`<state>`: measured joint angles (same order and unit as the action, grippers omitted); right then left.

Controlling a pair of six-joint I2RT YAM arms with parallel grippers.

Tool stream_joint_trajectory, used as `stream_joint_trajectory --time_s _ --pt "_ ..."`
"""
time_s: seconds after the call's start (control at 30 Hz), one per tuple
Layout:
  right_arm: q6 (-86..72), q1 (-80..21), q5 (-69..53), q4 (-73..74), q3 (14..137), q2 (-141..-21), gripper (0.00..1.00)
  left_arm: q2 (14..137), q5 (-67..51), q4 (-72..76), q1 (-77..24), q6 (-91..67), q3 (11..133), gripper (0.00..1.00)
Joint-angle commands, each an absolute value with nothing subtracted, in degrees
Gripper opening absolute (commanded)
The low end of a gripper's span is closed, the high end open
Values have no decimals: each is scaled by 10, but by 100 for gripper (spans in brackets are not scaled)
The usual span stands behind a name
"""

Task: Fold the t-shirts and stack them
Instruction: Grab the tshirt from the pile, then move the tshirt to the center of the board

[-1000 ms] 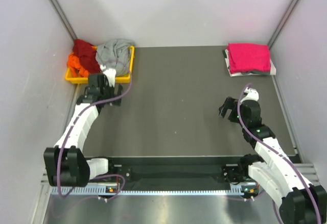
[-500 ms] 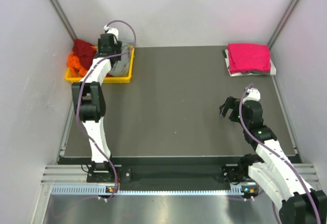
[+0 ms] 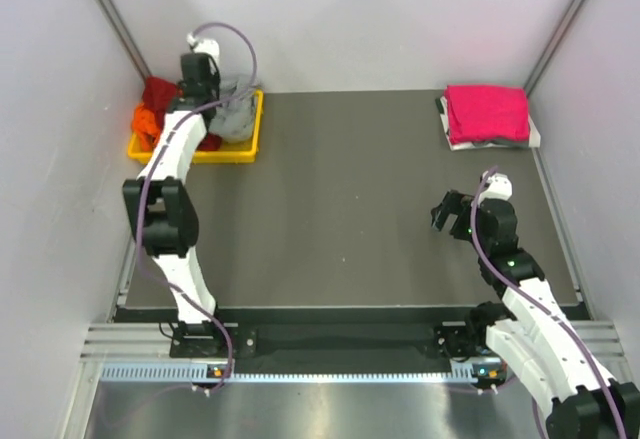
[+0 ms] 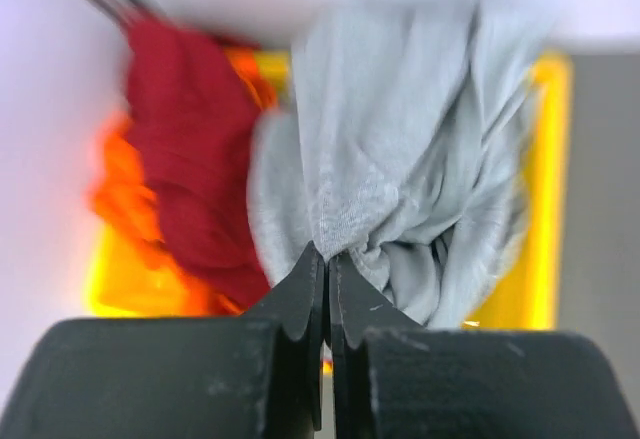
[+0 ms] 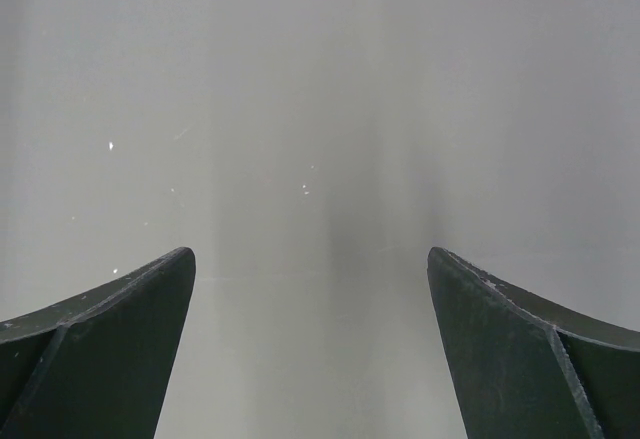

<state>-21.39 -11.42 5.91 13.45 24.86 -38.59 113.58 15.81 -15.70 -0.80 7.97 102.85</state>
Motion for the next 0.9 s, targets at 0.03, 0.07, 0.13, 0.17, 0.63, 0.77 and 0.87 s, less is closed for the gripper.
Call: stream_joint_trajectory --time_s 0.03,0.07,0.13,0.17,0.63,0.77,0.87 --pt "-208 -103 37 137 278 -370 100 936 80 -179 -7 60 1050 0" --pt "-208 -103 31 136 279 -367 100 913 60 -189 -7 60 1055 0" --pt "-207 -103 5 130 286 -360 100 851 4 -231 -7 53 1074 0" --pt "-206 -103 -7 127 287 -356 100 833 -31 -249 -7 50 1084 0" --pt "-233 -103 -192 55 314 -330 100 727 -337 -380 -158 22 907 0" --pt "-237 -103 -206 60 314 -354 100 789 -294 -338 -195 61 846 0" --pt "-250 -108 -209 59 309 -381 100 877 -255 -314 -195 81 857 0"
